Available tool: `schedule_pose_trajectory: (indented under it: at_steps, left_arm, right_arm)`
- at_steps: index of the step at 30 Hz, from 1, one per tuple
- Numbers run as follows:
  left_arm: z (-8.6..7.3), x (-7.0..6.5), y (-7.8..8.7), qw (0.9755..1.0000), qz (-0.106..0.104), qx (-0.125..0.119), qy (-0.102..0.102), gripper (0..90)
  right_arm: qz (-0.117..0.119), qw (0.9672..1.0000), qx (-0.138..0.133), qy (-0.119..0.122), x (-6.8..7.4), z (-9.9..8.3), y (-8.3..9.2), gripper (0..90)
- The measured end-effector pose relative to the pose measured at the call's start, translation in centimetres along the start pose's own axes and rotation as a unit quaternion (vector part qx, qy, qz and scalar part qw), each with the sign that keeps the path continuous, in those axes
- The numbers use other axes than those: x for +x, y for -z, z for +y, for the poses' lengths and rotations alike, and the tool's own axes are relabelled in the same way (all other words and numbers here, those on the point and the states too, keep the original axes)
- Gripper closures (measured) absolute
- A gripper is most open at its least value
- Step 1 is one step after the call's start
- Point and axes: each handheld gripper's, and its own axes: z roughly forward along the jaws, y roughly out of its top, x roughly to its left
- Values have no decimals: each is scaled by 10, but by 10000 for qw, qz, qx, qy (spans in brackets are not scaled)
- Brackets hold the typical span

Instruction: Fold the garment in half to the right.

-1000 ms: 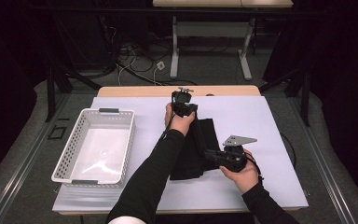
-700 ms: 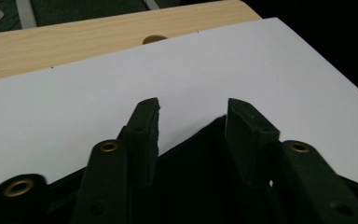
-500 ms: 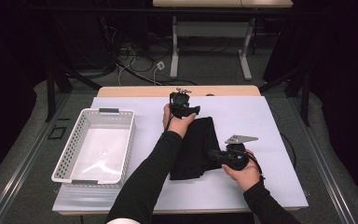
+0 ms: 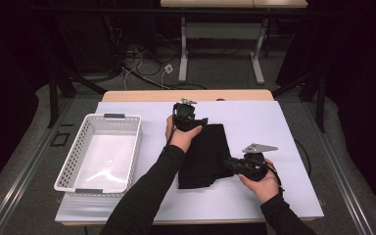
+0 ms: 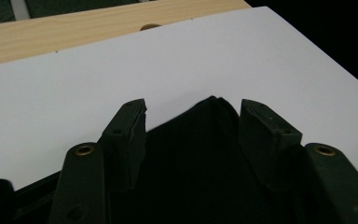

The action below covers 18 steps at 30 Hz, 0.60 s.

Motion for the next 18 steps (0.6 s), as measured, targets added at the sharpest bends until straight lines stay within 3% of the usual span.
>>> schedule_pose_trajectory:
  at_steps: [3, 9, 18]
  left_arm:
    - [-6, 0, 4, 10000, -18, -15, -23, 417]
    - [-18, 1, 15, 9999, -112, -43, -19, 411]
    - [-35, 8, 29, 9996, -199, -188, -122, 391]
  right_arm:
    - [-81, 10000, -36, -41, -3, -2, 5, 606]
    - [-159, 9997, -168, -30, -6, -3, 8, 527]
    - [-246, 9991, -179, 300, 0, -5, 2, 416]
